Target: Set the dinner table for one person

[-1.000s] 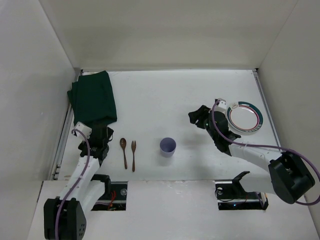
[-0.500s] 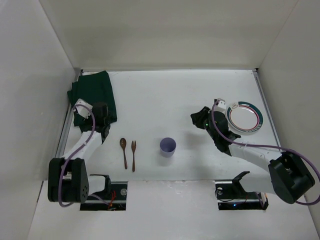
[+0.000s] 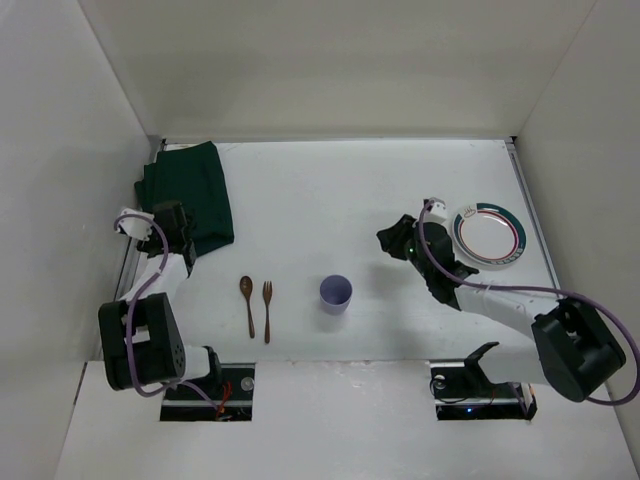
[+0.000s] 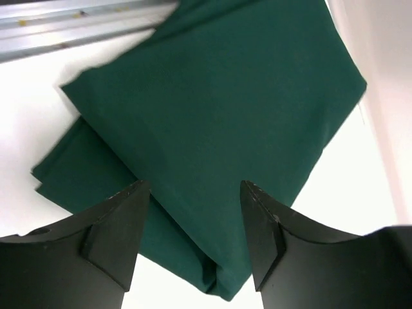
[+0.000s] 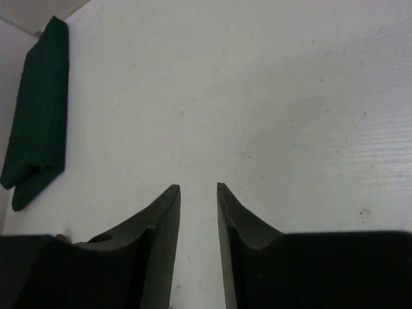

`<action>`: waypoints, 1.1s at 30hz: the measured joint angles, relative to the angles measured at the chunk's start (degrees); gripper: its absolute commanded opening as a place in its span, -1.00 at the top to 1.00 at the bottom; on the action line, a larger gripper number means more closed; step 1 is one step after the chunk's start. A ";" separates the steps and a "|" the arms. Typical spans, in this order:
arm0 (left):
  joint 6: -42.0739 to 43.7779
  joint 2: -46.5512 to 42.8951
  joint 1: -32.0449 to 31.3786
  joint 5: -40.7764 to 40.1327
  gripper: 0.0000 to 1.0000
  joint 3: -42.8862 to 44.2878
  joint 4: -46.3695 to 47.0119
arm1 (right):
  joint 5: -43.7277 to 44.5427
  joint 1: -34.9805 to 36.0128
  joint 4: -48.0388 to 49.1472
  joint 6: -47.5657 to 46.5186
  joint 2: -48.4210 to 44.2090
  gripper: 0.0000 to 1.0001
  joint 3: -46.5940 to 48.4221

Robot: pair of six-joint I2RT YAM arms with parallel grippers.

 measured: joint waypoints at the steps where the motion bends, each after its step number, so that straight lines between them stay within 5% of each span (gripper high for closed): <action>1: -0.26 0.02 0.72 0.26 -0.14 0.00 -0.13 | -0.22 0.00 0.00 0.00 0.31 0.29 0.02; 13: -2.49 10.54 5.51 3.96 0.08 2.36 -1.70 | -2.25 0.02 -0.11 0.00 1.33 0.28 0.68; 19: -2.21 14.23 6.10 4.52 0.63 6.54 -1.68 | -2.82 0.55 -0.15 -0.02 1.62 0.28 0.83; 33: -0.90 17.62 2.43 4.02 0.98 10.45 -0.96 | -3.32 1.16 -0.17 -0.46 2.14 0.22 1.09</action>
